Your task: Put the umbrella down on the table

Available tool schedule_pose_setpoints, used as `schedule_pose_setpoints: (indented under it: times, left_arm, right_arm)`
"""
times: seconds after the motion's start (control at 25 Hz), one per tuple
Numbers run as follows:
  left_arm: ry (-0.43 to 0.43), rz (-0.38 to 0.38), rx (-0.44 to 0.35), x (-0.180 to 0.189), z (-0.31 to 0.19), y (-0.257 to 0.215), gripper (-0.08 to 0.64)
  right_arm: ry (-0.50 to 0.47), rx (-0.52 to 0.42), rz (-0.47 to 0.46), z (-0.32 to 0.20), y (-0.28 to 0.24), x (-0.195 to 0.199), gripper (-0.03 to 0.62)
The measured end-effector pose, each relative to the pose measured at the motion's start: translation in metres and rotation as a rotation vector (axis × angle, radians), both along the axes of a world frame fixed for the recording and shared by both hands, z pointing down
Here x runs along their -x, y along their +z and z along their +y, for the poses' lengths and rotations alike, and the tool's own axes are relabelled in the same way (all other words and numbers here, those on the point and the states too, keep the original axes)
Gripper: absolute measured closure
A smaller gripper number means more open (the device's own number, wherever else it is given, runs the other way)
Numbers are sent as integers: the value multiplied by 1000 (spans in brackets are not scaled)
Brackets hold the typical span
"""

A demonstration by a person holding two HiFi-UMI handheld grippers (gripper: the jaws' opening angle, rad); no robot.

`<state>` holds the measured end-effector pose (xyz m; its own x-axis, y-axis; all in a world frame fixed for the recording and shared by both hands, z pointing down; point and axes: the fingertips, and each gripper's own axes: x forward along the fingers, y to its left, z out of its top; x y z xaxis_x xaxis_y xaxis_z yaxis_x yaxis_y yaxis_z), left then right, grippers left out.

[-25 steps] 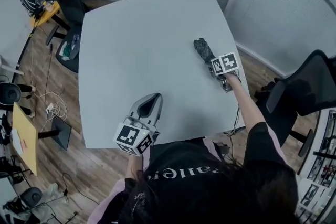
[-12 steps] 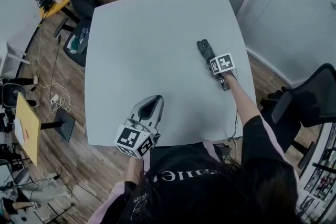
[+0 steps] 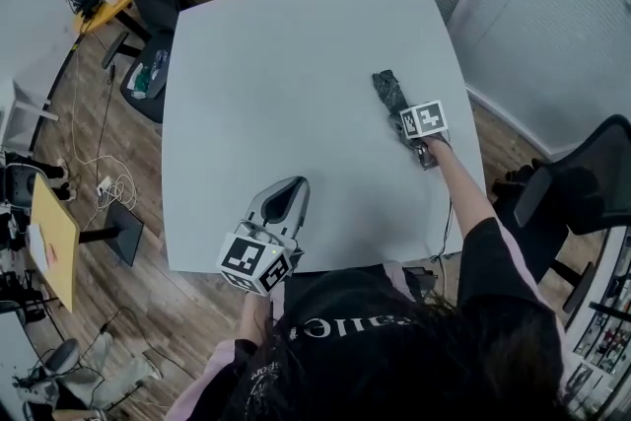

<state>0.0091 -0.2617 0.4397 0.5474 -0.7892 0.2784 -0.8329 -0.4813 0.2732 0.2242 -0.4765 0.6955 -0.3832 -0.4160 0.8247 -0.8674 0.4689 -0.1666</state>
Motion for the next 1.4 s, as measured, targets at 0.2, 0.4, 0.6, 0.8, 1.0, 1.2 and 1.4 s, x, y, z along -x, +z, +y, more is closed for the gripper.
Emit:
schedule_pose_setpoints:
  times: [0.2,0.4,0.6,0.8,1.0,1.2,1.4]
  left_arm:
    - [11,11,-5,0,0,-1,534]
    - [39,23,-15,1,2,-4,534]
    - [78,41,-27,1,5,-8,534]
    - [127,52,-31,4,10,-9,534]
    - [178,62,-30,8,19,-9,534]
    - [221,65,-23,18,34,-8,534]
    - [251,67,-18,34,50,-6,534]
  right_arm:
    - [20,-74,-52,10,-30,4,310]
    - [13,-138,-140,33,-69,17,311]
    - [-16,-213,-262,70,-118,43,323]
    - [18,-282,-368,111,-164,63,368]
    - [83,-313,-454,157,-192,78,395]
    - [159,-341,-462,198,-203,86,446]
    - [184,-357,-461,231,-209,107,490]
